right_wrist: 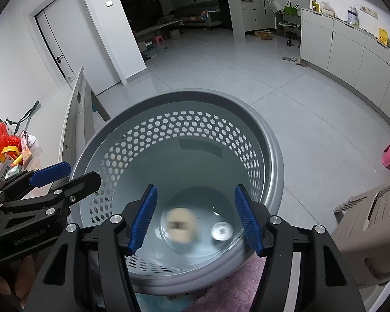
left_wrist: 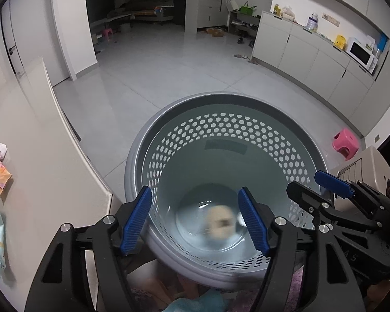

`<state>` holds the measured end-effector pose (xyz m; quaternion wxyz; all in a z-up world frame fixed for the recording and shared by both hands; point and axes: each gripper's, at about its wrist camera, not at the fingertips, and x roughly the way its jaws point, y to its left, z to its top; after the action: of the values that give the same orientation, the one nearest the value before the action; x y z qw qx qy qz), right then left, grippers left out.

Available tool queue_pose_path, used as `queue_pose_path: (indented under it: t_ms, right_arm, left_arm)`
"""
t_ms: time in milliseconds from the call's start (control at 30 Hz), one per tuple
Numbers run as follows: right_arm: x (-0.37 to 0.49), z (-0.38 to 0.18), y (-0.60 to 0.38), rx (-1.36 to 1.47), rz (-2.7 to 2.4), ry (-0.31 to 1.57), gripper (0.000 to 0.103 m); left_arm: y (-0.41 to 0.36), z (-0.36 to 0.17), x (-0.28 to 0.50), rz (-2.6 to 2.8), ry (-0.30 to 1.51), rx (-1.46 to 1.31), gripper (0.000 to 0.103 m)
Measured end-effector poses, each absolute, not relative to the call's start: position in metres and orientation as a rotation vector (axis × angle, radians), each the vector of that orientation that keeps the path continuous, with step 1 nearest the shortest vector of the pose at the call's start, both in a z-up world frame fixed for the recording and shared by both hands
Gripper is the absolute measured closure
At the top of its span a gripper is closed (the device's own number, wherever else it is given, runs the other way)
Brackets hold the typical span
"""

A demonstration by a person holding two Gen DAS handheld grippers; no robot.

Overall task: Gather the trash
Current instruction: 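Release the sloth and the cap into the grey basket with both tools, then move both tools back from the basket toward the table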

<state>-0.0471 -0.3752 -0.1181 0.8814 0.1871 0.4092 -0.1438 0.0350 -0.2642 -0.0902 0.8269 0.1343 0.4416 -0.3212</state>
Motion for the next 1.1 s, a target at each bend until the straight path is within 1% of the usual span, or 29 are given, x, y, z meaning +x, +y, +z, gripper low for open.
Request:
queue_pose_path:
  t_ms: [533, 900, 1100]
  right_arm:
    - [-0.05, -0.112, -0.373, 0.395, -0.295, 0.843, 0.043]
    - [-0.054, -0.102, -0.366, 0.387, -0.294, 0.825, 0.043]
    - [-0.055, -0.096, -0.36, 0.381, -0.285, 0.807, 0.041]
  left_arm:
    - [-0.254, -0.081, 0.034, -0.665, 0.919, 0.27, 0.033]
    - [-0.239, -0.064, 0.029, -0.644, 0.877, 0.252, 0.026]
    - [-0.226, -0.055, 0.025, -0.626, 0.851, 0.237, 0.024]
